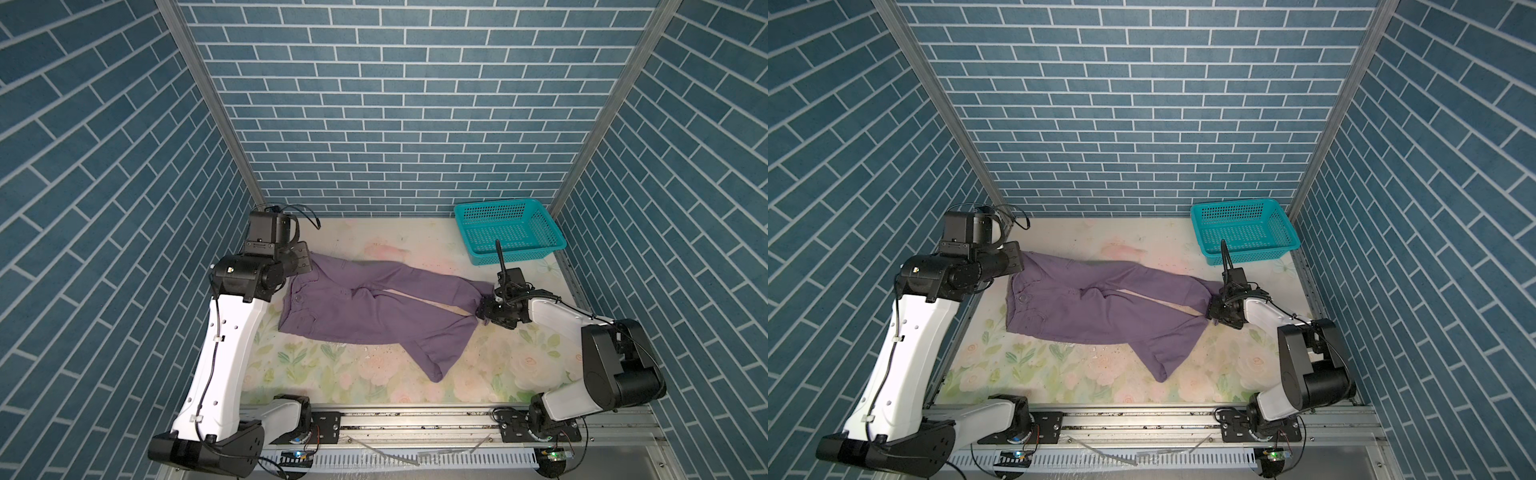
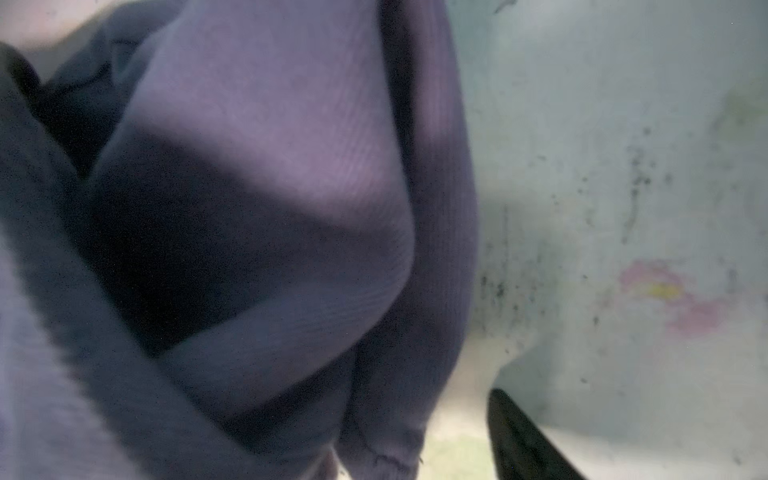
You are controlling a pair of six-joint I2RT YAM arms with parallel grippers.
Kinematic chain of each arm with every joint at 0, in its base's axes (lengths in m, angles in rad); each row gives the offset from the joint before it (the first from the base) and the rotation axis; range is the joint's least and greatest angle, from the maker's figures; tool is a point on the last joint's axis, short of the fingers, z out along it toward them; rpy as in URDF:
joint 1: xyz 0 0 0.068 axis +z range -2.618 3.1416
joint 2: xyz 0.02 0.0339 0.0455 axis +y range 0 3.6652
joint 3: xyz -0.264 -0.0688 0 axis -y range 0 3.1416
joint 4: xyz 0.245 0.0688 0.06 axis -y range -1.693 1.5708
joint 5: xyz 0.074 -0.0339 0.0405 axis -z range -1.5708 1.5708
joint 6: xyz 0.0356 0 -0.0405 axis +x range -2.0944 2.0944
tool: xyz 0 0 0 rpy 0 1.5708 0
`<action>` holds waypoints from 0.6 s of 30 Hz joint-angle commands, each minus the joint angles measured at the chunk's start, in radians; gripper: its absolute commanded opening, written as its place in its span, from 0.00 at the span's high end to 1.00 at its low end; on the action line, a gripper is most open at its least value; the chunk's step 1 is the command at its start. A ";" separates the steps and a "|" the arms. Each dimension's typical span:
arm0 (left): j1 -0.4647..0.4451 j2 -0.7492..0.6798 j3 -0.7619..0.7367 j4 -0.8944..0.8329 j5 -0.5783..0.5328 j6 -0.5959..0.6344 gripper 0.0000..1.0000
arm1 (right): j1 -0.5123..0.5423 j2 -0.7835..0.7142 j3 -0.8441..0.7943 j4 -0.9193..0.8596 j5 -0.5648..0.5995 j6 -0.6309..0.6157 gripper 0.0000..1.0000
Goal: Fold and stack the trousers
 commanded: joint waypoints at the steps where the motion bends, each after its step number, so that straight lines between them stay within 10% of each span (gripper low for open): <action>1: 0.014 -0.002 0.007 0.023 -0.004 0.004 0.99 | -0.005 0.027 0.073 -0.003 -0.027 -0.024 0.72; 4: 0.024 -0.005 0.012 0.020 0.000 -0.001 0.99 | -0.028 0.021 0.141 -0.061 -0.019 -0.039 1.00; 18: 0.095 -0.016 0.018 -0.003 0.014 -0.013 1.00 | -0.192 -0.247 0.212 -0.292 0.031 -0.032 1.00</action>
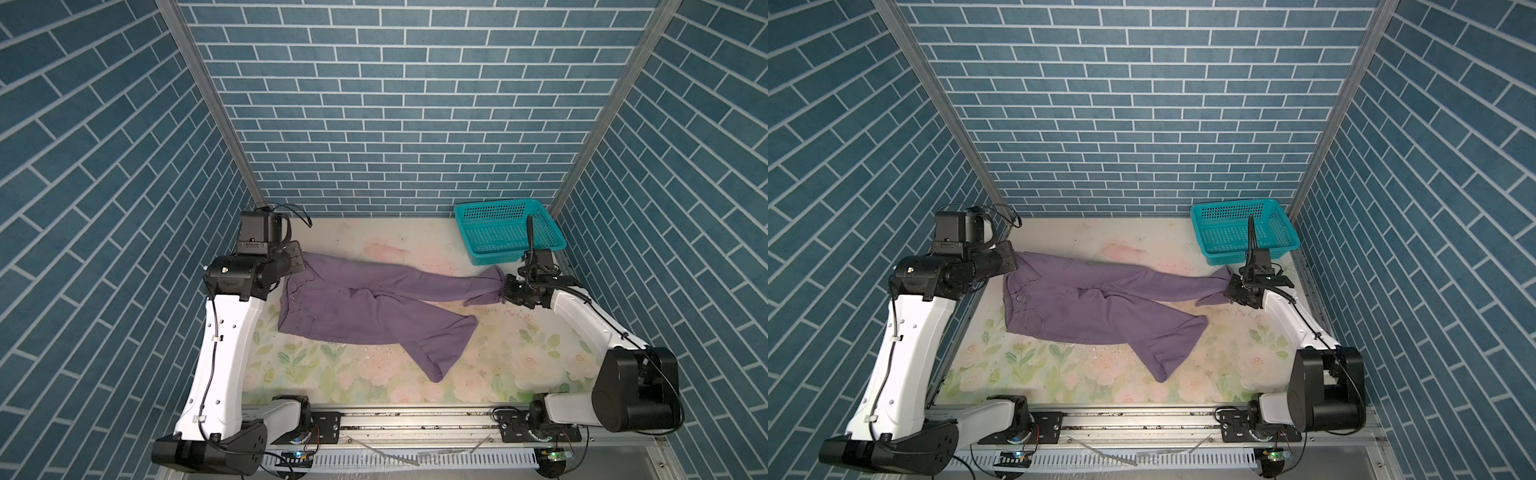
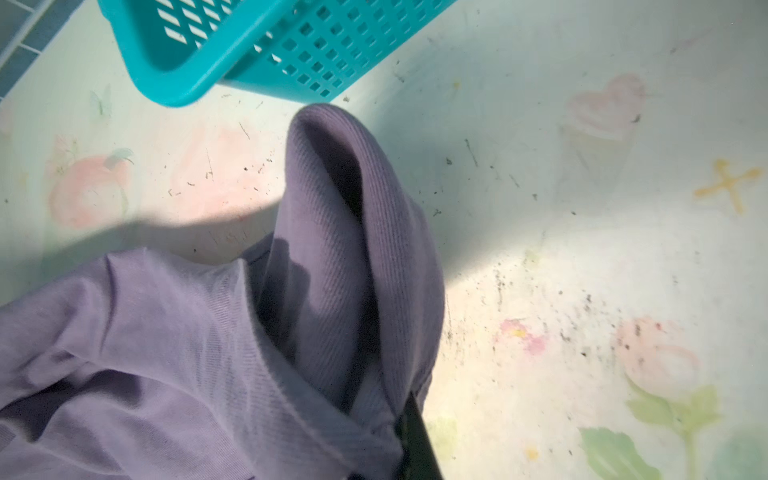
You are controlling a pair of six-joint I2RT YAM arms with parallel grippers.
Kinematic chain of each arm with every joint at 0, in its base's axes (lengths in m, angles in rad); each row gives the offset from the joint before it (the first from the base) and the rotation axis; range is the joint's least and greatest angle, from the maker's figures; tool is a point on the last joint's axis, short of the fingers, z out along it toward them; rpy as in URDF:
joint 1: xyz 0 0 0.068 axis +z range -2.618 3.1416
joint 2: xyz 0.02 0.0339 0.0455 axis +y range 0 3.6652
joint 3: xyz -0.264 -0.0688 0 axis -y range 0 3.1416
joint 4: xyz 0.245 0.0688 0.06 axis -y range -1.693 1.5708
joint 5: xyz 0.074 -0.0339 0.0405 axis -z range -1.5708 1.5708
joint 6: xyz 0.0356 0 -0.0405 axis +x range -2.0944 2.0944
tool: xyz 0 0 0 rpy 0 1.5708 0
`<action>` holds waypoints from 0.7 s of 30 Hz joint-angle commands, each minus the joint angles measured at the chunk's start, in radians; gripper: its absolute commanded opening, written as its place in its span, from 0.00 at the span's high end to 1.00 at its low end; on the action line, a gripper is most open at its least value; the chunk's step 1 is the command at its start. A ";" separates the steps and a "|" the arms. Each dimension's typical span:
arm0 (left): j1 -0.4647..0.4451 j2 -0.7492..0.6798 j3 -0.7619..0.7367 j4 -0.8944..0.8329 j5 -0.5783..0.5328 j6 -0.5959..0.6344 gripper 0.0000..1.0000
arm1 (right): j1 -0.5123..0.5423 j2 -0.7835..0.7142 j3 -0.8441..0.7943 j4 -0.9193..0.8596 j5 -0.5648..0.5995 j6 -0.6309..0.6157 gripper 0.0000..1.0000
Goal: Fold and stack the trousers
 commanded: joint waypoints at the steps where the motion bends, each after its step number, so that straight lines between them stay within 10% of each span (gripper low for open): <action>1: 0.028 -0.019 0.020 -0.005 -0.005 -0.010 1.00 | -0.044 -0.079 0.043 -0.112 0.026 0.008 1.00; 14: 0.151 -0.078 -0.006 -0.064 -0.001 -0.047 1.00 | -0.328 -0.415 0.105 -0.277 0.097 0.091 1.00; 21: 0.163 0.008 -0.062 0.043 0.107 -0.089 1.00 | -0.358 -0.260 0.023 -0.125 0.046 0.130 1.00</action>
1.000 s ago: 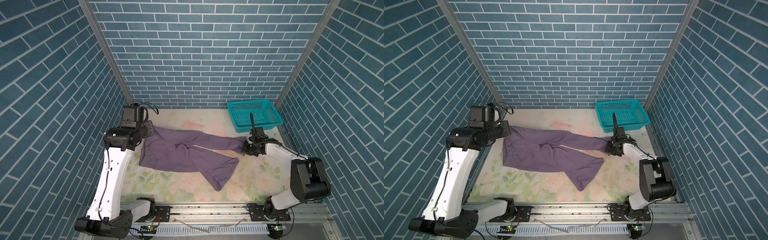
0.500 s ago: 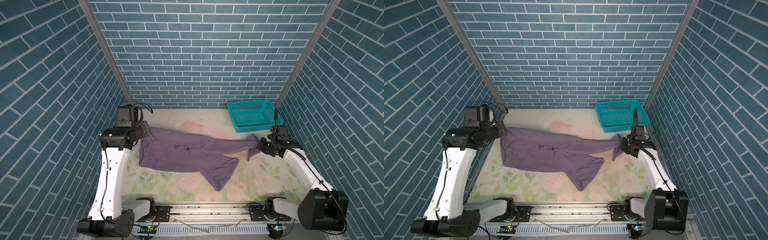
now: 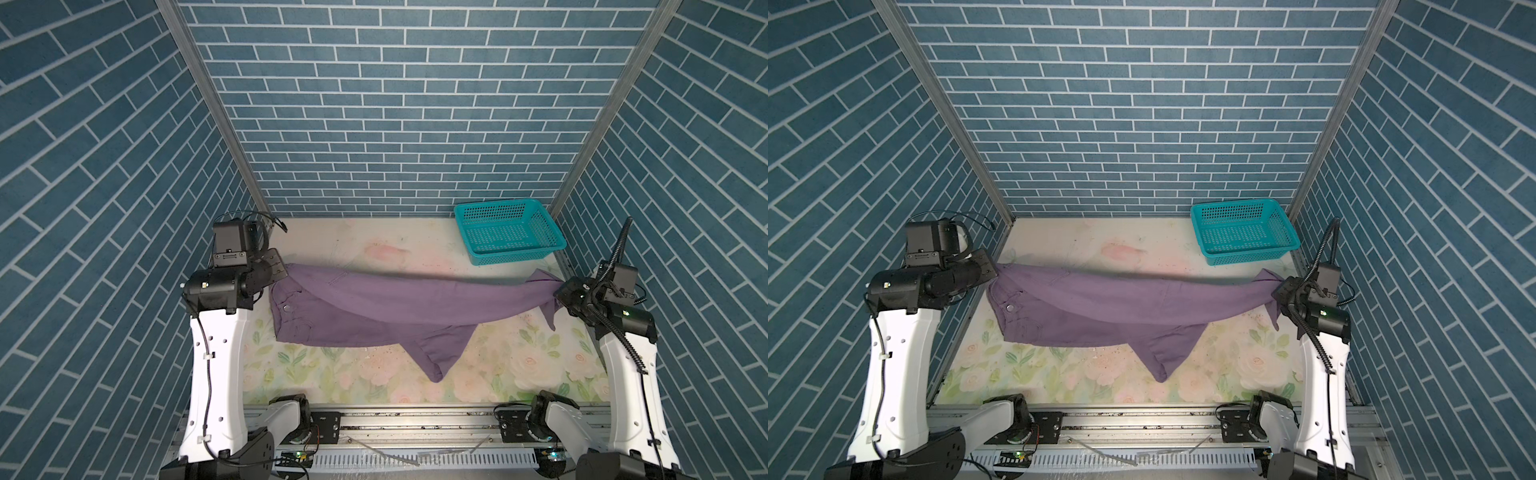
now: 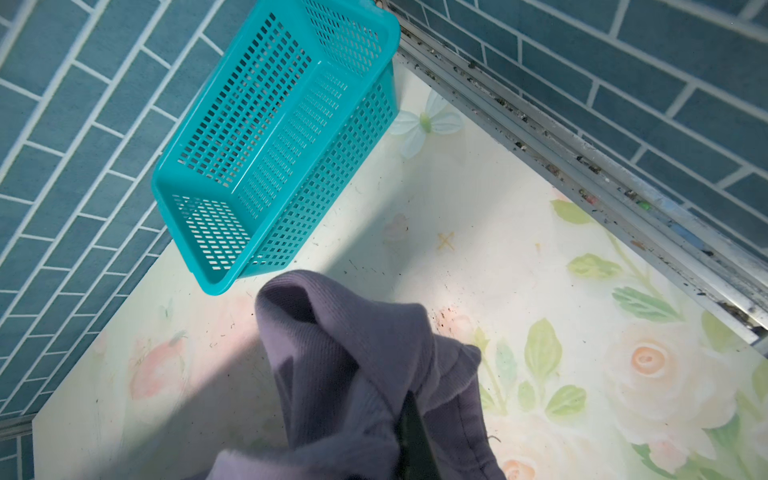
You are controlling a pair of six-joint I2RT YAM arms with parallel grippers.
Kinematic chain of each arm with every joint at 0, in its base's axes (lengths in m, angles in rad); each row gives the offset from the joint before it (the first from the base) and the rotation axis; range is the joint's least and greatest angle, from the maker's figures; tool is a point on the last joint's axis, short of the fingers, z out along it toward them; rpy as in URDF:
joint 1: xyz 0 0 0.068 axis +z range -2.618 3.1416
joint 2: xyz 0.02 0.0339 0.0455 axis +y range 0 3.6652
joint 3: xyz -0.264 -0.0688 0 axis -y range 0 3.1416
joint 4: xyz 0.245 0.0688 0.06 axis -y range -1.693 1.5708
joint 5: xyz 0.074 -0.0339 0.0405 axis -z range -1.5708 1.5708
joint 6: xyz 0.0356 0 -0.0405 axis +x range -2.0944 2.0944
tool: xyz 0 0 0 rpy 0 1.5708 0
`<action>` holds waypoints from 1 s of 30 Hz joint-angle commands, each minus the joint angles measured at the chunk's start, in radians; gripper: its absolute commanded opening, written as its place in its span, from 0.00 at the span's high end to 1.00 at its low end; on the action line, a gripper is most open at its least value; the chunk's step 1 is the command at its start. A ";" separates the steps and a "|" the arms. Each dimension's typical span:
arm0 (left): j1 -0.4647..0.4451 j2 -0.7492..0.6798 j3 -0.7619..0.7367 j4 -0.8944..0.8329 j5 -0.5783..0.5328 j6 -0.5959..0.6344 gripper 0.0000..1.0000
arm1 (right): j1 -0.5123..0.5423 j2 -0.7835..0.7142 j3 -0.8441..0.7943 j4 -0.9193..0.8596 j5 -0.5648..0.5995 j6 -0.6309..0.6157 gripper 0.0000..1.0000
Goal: Fold and stack the trousers
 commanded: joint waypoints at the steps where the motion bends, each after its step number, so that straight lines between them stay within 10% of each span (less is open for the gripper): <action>1: 0.010 0.078 -0.031 0.110 0.066 -0.045 1.00 | -0.011 0.115 -0.057 0.121 -0.013 0.069 1.00; 9: 0.009 0.265 -0.045 0.280 0.097 -0.124 1.00 | -0.011 0.393 -0.077 0.346 -0.025 0.071 1.00; 15: -0.014 0.401 -0.036 0.353 0.087 -0.153 1.00 | -0.010 0.516 -0.015 0.355 -0.022 0.026 0.58; 30: -0.034 0.591 0.018 0.392 0.080 -0.158 1.00 | 0.028 0.290 -0.074 0.142 0.261 -0.052 0.33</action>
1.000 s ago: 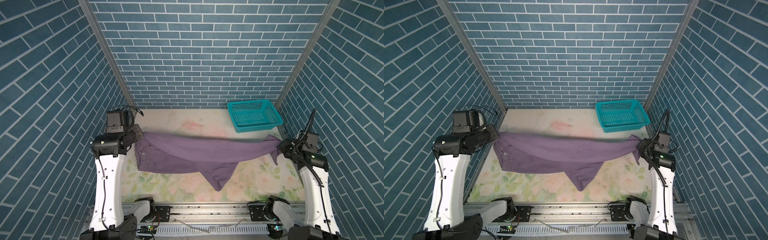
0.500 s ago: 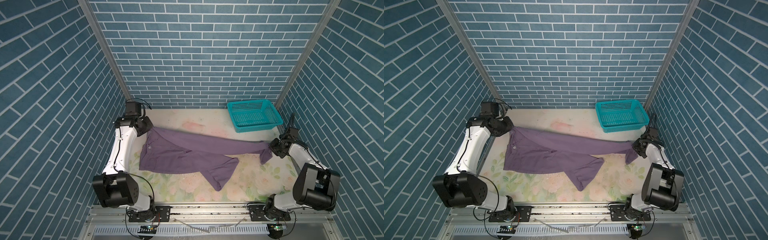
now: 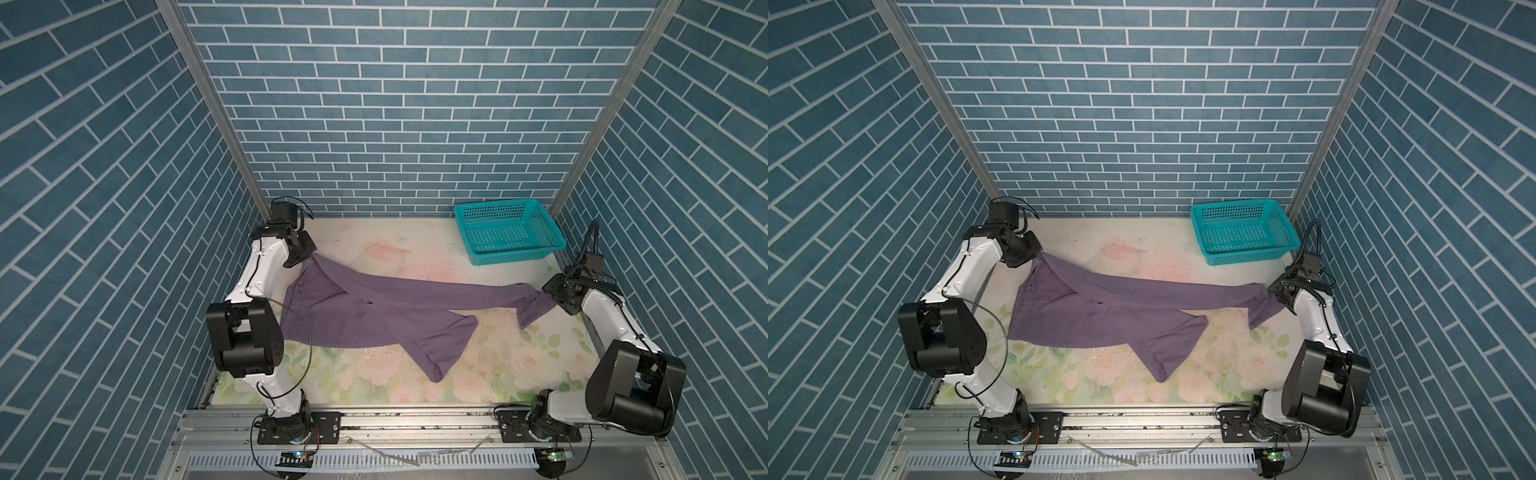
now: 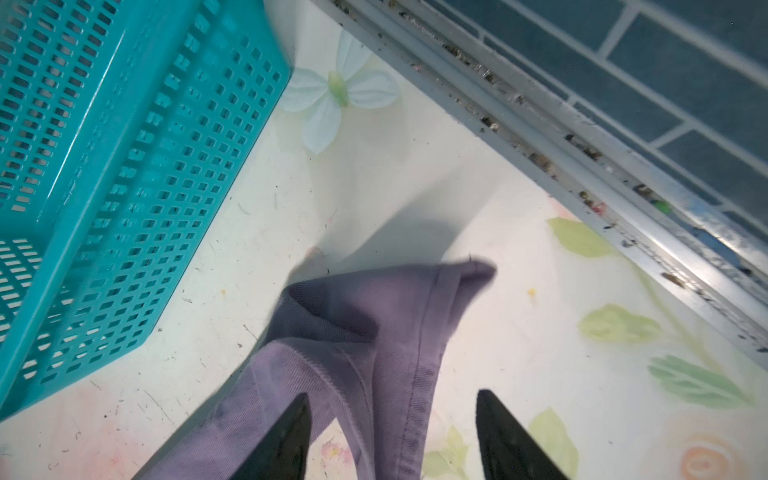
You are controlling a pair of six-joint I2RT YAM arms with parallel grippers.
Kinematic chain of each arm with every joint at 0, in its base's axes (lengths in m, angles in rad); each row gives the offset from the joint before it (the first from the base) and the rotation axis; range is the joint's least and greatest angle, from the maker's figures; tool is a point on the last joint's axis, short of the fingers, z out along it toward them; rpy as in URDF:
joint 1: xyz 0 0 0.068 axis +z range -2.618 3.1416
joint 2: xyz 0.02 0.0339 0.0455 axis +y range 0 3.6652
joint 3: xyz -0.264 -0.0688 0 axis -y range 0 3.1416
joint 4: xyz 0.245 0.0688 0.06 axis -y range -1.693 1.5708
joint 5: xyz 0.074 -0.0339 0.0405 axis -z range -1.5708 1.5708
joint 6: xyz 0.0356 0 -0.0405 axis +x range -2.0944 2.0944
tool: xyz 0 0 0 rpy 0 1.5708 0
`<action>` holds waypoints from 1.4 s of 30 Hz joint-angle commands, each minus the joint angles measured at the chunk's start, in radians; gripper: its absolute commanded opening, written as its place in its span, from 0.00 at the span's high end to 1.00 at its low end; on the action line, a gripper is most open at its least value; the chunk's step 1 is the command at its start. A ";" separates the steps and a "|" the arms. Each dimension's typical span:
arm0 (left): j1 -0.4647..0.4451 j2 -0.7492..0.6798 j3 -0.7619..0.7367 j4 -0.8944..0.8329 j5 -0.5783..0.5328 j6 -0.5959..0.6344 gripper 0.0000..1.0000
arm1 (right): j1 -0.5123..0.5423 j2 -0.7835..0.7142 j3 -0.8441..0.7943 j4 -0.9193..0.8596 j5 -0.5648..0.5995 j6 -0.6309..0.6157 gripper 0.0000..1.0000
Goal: Fold and stack the trousers
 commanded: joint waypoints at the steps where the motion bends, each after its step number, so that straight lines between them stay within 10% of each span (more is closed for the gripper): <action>1: -0.002 0.003 0.008 0.020 -0.002 -0.005 1.00 | 0.033 -0.093 -0.038 -0.124 0.134 -0.045 0.32; 19: -0.001 -0.045 -0.061 0.027 0.013 0.014 1.00 | 0.182 0.067 -0.283 0.126 -0.137 0.055 0.30; 22: -0.001 -0.052 -0.066 0.023 0.015 0.015 1.00 | 0.180 0.120 -0.267 0.164 -0.179 0.055 0.41; 26: -0.002 -0.064 -0.069 0.010 0.014 0.020 1.00 | 0.172 0.114 -0.206 0.142 -0.191 0.047 0.98; 42: 0.115 -0.195 -0.186 -0.006 0.061 -0.028 1.00 | -0.025 -0.370 0.191 -0.255 0.041 -0.013 1.00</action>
